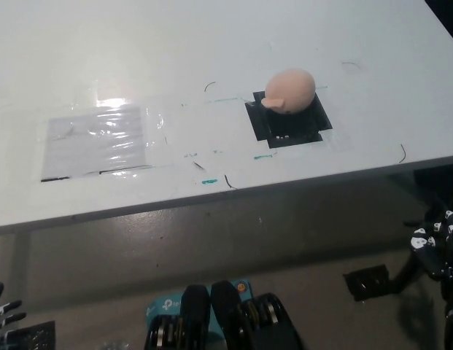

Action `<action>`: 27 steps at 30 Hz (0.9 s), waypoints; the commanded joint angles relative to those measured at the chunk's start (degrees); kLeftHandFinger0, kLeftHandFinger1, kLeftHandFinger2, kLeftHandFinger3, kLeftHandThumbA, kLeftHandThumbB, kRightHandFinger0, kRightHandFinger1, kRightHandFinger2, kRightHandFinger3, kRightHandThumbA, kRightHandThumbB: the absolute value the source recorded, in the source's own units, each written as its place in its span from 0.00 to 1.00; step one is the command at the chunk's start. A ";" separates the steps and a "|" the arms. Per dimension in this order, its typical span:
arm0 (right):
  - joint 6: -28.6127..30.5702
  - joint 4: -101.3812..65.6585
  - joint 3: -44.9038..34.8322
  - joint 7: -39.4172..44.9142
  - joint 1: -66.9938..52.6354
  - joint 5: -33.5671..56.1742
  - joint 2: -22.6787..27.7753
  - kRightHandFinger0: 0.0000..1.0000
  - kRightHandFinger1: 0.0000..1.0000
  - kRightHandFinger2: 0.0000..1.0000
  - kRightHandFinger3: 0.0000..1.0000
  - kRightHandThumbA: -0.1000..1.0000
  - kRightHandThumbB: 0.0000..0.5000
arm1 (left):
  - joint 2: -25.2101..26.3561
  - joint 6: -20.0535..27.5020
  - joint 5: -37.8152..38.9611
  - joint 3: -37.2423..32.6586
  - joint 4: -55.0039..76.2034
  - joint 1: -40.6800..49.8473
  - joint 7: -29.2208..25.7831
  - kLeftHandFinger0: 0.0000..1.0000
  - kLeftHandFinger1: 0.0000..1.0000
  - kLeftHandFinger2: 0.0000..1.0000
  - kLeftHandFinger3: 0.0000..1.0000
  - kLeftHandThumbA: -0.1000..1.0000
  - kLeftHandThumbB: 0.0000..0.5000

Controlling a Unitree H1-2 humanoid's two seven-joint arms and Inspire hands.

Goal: The robot uses its right hand to grab and squeeze a pink dumpling toy kept on the black mask on the desk

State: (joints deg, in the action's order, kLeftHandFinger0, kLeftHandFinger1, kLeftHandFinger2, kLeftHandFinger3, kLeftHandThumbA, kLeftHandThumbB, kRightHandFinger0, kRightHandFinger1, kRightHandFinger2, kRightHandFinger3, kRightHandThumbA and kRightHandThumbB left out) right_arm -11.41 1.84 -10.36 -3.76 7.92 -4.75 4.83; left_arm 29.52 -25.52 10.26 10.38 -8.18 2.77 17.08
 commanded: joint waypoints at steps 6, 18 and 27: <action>-1.76 -0.81 -0.36 0.47 2.39 3.55 -0.02 0.00 0.10 0.51 0.96 0.00 0.13 | 1.49 0.48 -0.13 0.56 0.18 -0.61 0.12 0.72 0.82 0.90 0.91 1.00 0.27; -2.20 -1.12 0.08 0.37 2.49 3.82 0.57 0.01 0.13 0.51 1.00 0.00 0.12 | 1.09 0.55 -0.35 0.63 0.55 -0.48 -0.20 0.72 0.81 0.88 0.92 1.00 0.24; -2.28 -0.95 0.19 0.50 2.76 4.07 0.87 0.01 0.14 0.52 0.99 0.00 0.10 | 1.05 0.73 -0.38 0.59 0.23 -0.58 -0.22 0.70 0.80 0.89 0.93 1.00 0.24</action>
State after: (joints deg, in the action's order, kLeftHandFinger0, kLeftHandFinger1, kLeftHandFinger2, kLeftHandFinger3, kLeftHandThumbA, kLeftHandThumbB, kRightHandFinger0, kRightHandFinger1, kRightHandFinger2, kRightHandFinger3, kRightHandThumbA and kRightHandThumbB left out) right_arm -13.23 1.92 -10.17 -3.51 9.01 -1.59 4.87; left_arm 29.51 -25.46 9.80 10.12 -8.23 2.78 17.07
